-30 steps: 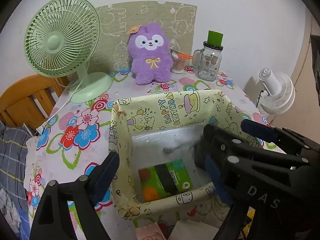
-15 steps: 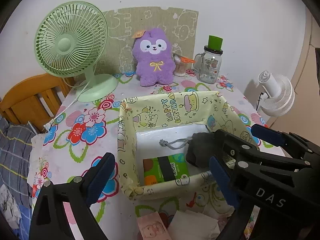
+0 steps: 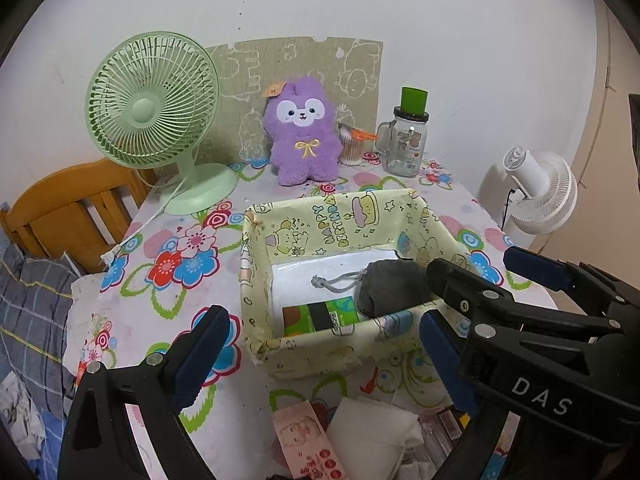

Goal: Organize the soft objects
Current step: 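Open both tools and pull them back out of the fabric box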

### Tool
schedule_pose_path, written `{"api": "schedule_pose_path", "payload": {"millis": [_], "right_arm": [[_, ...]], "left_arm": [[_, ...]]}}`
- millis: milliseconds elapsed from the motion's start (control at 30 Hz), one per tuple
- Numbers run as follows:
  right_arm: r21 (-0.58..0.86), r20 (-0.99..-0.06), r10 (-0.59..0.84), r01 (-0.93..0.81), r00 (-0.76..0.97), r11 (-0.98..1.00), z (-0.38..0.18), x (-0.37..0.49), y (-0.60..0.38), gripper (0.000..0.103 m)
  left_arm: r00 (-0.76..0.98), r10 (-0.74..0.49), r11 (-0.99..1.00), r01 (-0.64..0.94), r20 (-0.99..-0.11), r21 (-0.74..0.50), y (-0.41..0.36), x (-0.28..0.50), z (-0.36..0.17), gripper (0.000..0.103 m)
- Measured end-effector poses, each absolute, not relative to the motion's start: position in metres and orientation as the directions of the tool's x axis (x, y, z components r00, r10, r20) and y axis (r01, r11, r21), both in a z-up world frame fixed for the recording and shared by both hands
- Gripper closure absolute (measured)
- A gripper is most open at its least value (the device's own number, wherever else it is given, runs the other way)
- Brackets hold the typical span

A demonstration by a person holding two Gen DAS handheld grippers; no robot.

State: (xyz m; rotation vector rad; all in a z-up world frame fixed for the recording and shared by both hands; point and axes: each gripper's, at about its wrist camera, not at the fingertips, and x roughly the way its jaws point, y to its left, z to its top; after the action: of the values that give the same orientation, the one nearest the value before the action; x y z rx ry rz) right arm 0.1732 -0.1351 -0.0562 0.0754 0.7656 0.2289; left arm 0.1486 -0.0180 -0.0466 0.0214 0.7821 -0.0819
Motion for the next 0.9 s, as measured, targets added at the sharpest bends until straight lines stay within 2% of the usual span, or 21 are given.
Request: {"api": "schedule_pose_path", "payload": {"millis": [900], "right_arm": [[0.120, -0.622, 0.214, -0.179, 0.753, 0.977, -0.040, 0.109, -0.147, 0.019]], "left_arm": [[0.740, -0.074, 0.995, 0.100, -0.668, 0.001, -0.033, 0.088, -0.032, 0.006]]}}
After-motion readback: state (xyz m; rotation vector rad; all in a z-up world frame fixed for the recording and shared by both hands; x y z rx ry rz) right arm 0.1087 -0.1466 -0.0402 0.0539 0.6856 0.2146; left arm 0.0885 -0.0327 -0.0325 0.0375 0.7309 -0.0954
